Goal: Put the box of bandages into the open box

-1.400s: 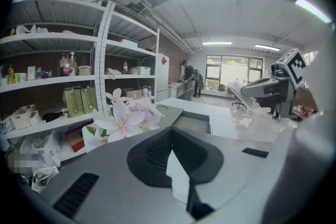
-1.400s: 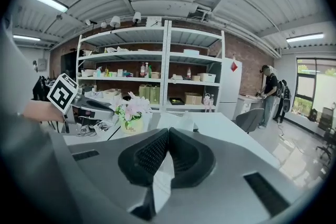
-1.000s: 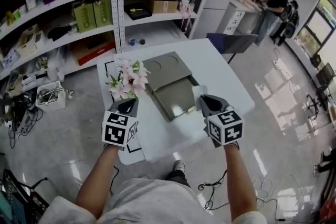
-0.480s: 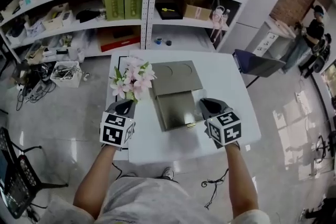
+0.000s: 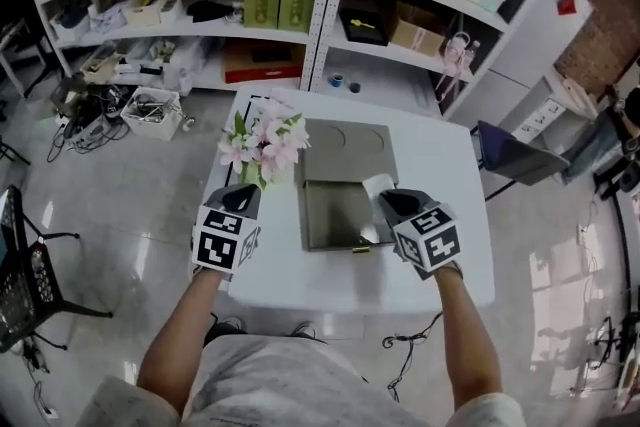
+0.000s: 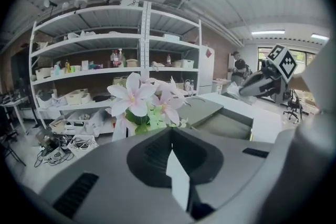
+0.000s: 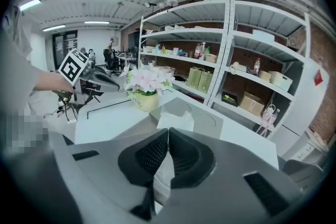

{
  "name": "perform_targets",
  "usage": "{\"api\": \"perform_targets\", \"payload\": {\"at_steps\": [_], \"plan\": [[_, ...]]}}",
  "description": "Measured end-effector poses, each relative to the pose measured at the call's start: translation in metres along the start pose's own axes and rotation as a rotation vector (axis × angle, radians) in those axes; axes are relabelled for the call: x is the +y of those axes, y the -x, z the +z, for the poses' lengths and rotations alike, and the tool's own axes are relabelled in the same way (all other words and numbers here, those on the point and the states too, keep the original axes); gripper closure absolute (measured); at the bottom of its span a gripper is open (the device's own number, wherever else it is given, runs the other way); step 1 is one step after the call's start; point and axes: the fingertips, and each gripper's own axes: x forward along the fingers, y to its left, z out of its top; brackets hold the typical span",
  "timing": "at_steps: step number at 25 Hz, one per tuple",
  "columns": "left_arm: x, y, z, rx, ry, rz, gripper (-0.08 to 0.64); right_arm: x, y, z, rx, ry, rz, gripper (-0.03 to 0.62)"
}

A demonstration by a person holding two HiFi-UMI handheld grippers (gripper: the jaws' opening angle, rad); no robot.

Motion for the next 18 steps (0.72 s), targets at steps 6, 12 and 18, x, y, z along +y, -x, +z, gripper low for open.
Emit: {"api": "perform_targets", "payload": {"at_steps": [6, 12, 18], "plan": [[-0.004, 0.003, -0.003, -0.007, 0.027, 0.054, 0.555, 0.004, -0.019, -0.009, 0.048, 0.077, 0.105, 0.588], [-0.002, 0.007, -0.004, -0.009, 0.072, 0.112, 0.555, 0.014, -0.041, -0.023, 0.105, 0.139, 0.208, 0.588], [-0.006, 0.011, -0.009, 0.002, 0.075, 0.141, 0.555, 0.021, -0.063, -0.040, 0.153, 0.170, 0.256, 0.588]]}}
